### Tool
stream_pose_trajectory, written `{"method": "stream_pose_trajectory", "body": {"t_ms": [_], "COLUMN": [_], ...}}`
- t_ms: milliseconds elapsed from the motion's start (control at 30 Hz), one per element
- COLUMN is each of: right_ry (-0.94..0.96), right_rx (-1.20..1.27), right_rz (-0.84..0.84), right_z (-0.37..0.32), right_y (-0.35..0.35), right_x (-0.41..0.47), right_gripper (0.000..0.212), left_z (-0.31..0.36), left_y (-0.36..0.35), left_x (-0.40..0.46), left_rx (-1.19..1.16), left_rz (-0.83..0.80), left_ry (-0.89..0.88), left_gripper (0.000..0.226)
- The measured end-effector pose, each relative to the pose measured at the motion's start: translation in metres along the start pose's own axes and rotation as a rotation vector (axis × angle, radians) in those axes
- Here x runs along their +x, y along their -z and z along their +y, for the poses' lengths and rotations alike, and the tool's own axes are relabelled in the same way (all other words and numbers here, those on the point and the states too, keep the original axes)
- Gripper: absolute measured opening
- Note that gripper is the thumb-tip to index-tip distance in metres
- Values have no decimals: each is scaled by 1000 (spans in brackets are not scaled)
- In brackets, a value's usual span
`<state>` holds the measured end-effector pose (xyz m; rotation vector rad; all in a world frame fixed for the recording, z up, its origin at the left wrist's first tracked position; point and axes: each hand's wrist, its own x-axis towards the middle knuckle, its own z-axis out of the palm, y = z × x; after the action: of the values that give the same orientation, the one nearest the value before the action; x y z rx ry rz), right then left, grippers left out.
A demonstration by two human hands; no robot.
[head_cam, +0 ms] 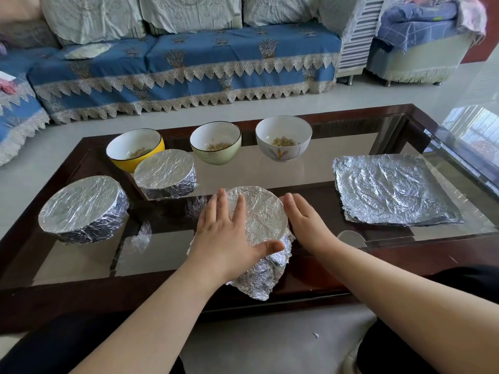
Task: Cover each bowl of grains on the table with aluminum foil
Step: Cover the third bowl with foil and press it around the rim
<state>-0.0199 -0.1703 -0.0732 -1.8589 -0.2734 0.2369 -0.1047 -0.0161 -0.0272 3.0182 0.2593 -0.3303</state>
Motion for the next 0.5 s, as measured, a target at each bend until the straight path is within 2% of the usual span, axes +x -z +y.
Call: {"method": "stream_pose_trajectory", "body": {"t_ms": [167,367,500], "right_ry": [15,-66,-134], "right_rx": [210,246,274], "right_rz": [20,130,166], "right_z": [10,13,14], "right_y": [-6,-11,-12], "right_x": [-14,-13,-10], "right_gripper": [28,19,26], "left_z": [-1,-4,-4], "left_y": [-2,-9,-11], "left_x": [-2,1,2], "left_rx": [-4,-21,-25], "left_rz": [45,130,167], "left_ry": [-24,-54,-53], "left_gripper": [128,128,126]}}
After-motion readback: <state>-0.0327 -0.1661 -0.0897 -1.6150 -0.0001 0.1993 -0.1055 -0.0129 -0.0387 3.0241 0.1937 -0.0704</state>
